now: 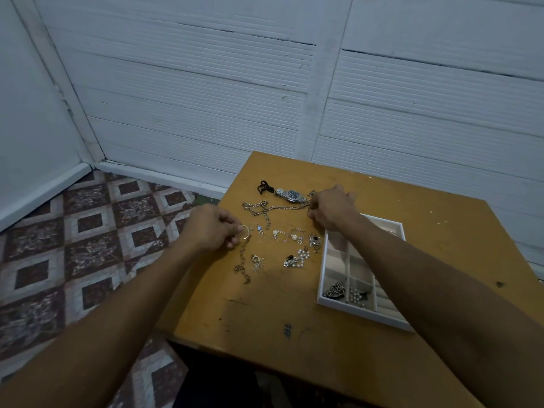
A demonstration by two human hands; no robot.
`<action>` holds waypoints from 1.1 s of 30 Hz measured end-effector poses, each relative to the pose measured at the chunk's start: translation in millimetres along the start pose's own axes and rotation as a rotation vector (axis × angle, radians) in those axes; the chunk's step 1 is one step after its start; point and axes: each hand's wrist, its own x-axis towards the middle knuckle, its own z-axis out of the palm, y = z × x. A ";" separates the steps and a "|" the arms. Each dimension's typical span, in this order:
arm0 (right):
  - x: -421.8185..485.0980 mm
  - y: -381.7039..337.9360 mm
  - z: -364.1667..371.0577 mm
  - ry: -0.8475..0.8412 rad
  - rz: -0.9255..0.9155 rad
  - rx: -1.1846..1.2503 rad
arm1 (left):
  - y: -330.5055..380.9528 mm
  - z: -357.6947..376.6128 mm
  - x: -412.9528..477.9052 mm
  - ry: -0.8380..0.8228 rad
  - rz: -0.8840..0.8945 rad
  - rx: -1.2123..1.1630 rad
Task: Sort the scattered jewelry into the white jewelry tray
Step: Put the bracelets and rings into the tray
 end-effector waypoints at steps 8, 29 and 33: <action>-5.6 -0.9 -6.3 0.085 -0.105 -0.169 | 7.5 4.8 -0.6 0.020 -0.014 -0.034; -60.4 53.4 -49.3 0.220 -0.055 0.812 | 63.6 50.7 -6.2 0.032 0.094 -0.029; -68.4 80.2 -46.9 0.224 -0.007 0.826 | 76.7 65.7 -4.0 0.000 0.113 -0.037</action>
